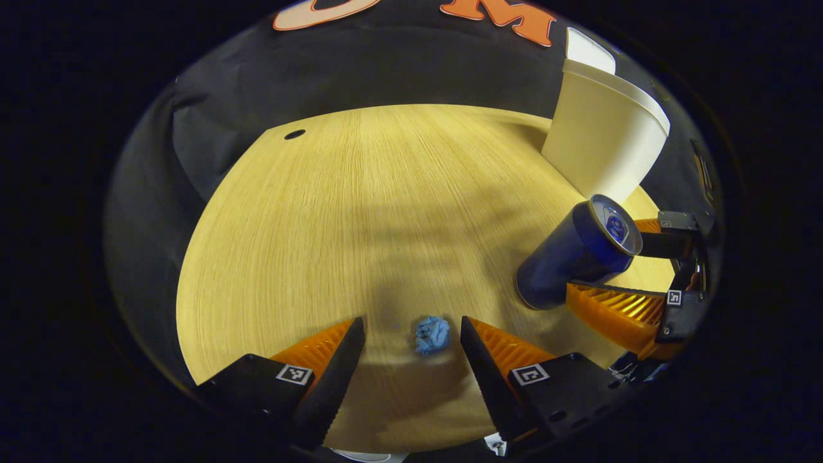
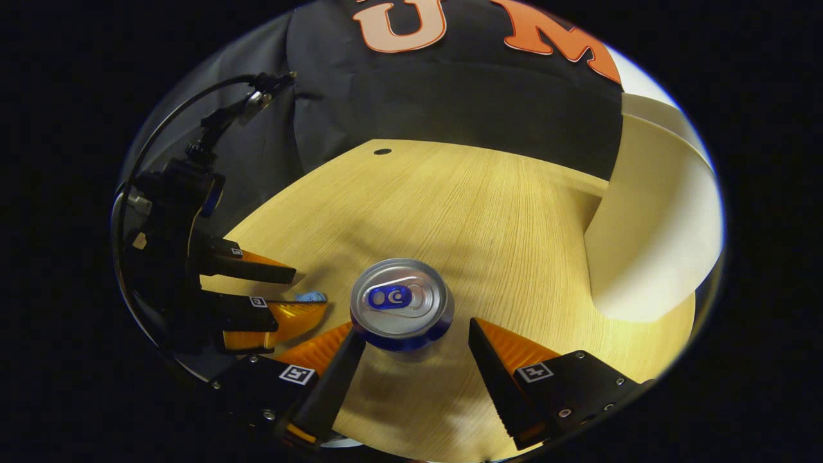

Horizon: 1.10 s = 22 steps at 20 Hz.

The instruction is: Press the lid of the desktop garbage bin to open it, pick up the crumpled paper on the desktop and throw it into the bin, then pick up the pop can on the desktop and drop it into the bin, and finally close the garbage bin lid.

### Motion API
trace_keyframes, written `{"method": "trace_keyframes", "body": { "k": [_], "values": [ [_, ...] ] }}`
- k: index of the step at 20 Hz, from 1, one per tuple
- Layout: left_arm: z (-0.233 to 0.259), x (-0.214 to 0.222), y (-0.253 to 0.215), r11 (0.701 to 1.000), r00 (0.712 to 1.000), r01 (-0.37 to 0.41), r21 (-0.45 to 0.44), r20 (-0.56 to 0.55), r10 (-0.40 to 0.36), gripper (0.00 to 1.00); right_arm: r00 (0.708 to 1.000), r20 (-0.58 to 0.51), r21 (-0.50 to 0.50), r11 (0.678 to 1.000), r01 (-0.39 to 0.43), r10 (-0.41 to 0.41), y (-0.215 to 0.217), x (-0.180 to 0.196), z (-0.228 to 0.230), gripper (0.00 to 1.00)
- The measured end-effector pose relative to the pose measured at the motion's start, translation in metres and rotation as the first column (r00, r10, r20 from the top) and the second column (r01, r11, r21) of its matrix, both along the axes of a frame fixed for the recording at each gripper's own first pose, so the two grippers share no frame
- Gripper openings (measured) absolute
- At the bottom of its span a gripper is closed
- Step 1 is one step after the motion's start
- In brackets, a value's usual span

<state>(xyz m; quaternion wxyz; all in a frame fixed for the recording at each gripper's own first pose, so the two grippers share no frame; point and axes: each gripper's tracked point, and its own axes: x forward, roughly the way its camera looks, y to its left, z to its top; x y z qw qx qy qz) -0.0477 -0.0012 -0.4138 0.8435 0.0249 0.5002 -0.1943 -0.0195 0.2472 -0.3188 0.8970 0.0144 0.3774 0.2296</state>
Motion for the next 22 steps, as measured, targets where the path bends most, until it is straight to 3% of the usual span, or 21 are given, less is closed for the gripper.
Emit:
{"method": "trace_keyframes", "body": {
  "k": [2, 5, 6, 7, 8, 9, 10, 17, 18, 22],
  "values": [
    [-0.002, 0.002, -0.002, 1.0, 1.0, -0.002, 0.023, 0.014, 0.002, 0.96, 1.0, -0.017, 0.001, 1.0, 0.001, -0.001, 0.001, 0.002, -0.004, 0.98],
    [-0.001, 0.014, -0.007, 0.999, 1.0, 0.009, 0.041, 0.015, -0.01, 0.86, 1.0, -0.031, 0.002, 1.0, 0.004, -0.004, 0.001, 0.005, -0.006, 0.98],
    [0.001, 0.018, -0.009, 0.999, 1.0, 0.015, 0.042, 0.008, -0.015, 0.78, 0.999, -0.044, 0.003, 1.0, -0.002, 0.002, 0.002, 0.002, -0.007, 0.98],
    [0.008, 0.023, -0.007, 0.999, 1.0, 0.001, 0.051, -0.007, -0.001, 0.63, 0.999, -0.048, 0.012, 1.0, -0.007, 0.008, 0.003, 0.002, -0.007, 0.98],
    [0.008, 0.032, -0.01, 0.998, 1.0, -0.009, 0.055, -0.015, 0.01, 0.47, 0.999, -0.047, 0.019, 1.0, 0.005, -0.004, 0.006, 0.002, -0.005, 0.86],
    [0.012, 0.04, -0.01, 0.998, 1.0, -0.016, 0.059, -0.026, 0.017, 0.31, 0.999, -0.053, 0.039, 0.999, 0.002, 0.0, 0.008, 0.001, 0.0, 0.8],
    [0.018, 0.048, -0.011, 0.998, 0.999, -0.021, 0.059, -0.035, 0.023, 0.24, 0.999, -0.05, 0.052, 0.999, 0.009, -0.006, 0.006, 0.002, 0.001, 0.79],
    [0.09, 0.134, -0.017, 0.994, 0.993, -0.095, 0.059, -0.065, 0.099, 0.24, 1.0, -0.007, 0.073, 0.997, -0.001, 0.001, 0.001, 0.009, 0.017, 0.78],
    [0.103, 0.149, -0.019, 0.992, 0.992, -0.107, 0.062, -0.062, 0.11, 0.16, 1.0, -0.002, 0.074, 0.997, -0.003, 0.003, -0.001, 0.007, 0.016, 0.78],
    [0.17, 0.222, -0.033, 0.988, 0.989, -0.147, 0.043, -0.022, 0.148, 0.19, 0.999, 0.035, 0.066, 0.998, -0.017, 0.014, -0.013, 0.005, 0.025, 0.78]
  ]
}}
